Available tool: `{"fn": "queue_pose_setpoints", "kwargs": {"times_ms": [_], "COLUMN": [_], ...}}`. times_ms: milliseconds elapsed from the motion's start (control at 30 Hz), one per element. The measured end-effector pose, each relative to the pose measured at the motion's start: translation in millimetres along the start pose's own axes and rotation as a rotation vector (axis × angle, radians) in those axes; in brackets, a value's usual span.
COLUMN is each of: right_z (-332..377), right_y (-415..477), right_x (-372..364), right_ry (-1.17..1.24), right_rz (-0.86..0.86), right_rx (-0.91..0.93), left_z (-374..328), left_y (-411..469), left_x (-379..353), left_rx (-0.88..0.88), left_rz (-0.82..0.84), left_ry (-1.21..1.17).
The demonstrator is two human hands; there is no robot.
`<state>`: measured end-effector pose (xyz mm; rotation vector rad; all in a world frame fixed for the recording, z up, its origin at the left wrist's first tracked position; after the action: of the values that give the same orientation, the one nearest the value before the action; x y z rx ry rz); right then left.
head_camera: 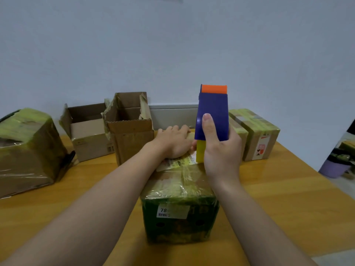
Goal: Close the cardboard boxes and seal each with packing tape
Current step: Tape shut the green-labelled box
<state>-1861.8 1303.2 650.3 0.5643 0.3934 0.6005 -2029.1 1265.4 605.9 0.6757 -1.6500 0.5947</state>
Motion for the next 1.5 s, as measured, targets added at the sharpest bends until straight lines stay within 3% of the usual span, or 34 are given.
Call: {"fn": "queue_pose_setpoints", "kwargs": {"times_ms": [167,267,433,600,833,1500], "right_z": [5.9,8.2,0.6,-6.3,-1.3,-62.2], "right_y": [-4.2,-5.2,-0.9,4.6,13.9,10.9], "right_x": [-13.1,-11.9,9.0,29.0,70.0,72.2], "right_ry": [-0.107,-0.136,-0.043,0.076,0.113,0.016], "right_rz": [0.121,0.133,0.079,-0.061,-0.223,0.005], "right_rx": [0.059,0.077,-0.015,-0.141,-0.129,-0.238], "left_z": [0.2,8.1,1.6,-21.2,-16.8,-19.3], "left_y": [-17.4,-44.0,-139.5,-188.8,-155.1,9.9], "left_x": [13.9,28.9,35.7,1.7,-4.8,-16.9], "left_rx": [-0.051,-0.068,-0.067,-0.057,-0.042,-0.009], "left_rz": [-0.130,-0.294,-0.380,-0.228,-0.267,-0.292], "left_ry": [-0.118,-0.258,-0.348,-0.023,0.137,0.137]}}
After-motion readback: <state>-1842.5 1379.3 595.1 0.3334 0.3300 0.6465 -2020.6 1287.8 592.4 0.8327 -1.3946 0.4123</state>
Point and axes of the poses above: each hand's wrist, its own y-axis towards the middle knuckle, its own x-axis out of the back of the hand, z = x × y, the point moved 8 cm from there along y, towards the middle knuckle, and after that the axes turned 7 degrees about x, right-handed, at the moved point
